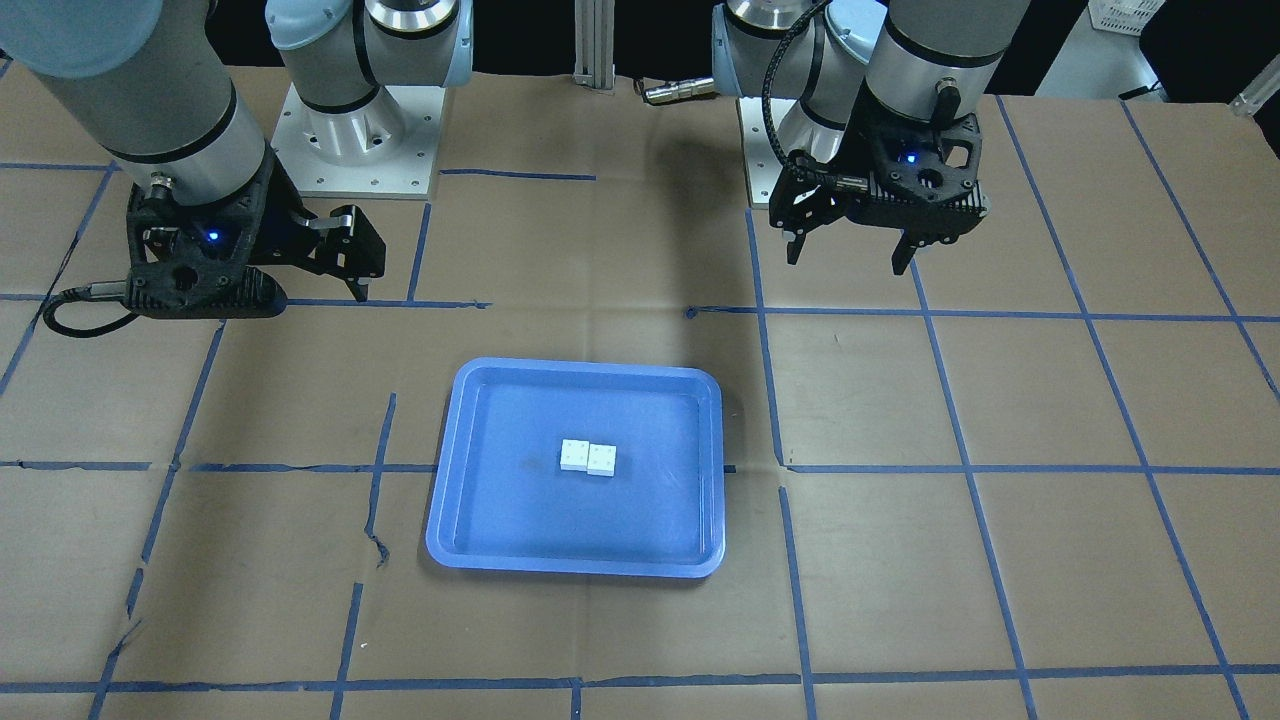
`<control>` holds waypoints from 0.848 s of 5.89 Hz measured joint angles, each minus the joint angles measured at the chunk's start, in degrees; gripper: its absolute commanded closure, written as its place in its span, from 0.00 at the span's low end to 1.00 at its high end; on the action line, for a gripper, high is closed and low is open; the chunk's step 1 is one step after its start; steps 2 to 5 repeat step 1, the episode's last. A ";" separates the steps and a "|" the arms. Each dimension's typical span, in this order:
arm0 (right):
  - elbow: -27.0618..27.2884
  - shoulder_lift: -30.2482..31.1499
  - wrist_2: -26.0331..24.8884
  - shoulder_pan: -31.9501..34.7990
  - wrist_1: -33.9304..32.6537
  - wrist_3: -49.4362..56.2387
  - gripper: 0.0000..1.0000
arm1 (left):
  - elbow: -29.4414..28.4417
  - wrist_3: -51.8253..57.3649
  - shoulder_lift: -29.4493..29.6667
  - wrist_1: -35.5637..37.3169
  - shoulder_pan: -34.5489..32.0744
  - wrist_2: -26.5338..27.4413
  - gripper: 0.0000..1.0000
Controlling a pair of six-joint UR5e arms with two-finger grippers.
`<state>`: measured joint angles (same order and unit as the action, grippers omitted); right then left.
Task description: Assemble white blocks and place on blue tray
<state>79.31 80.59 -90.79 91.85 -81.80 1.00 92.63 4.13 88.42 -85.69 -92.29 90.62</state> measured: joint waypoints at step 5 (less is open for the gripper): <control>0.07 0.00 0.00 0.00 0.02 0.04 0.00 | 0.00 0.00 0.00 0.00 -0.01 0.00 0.01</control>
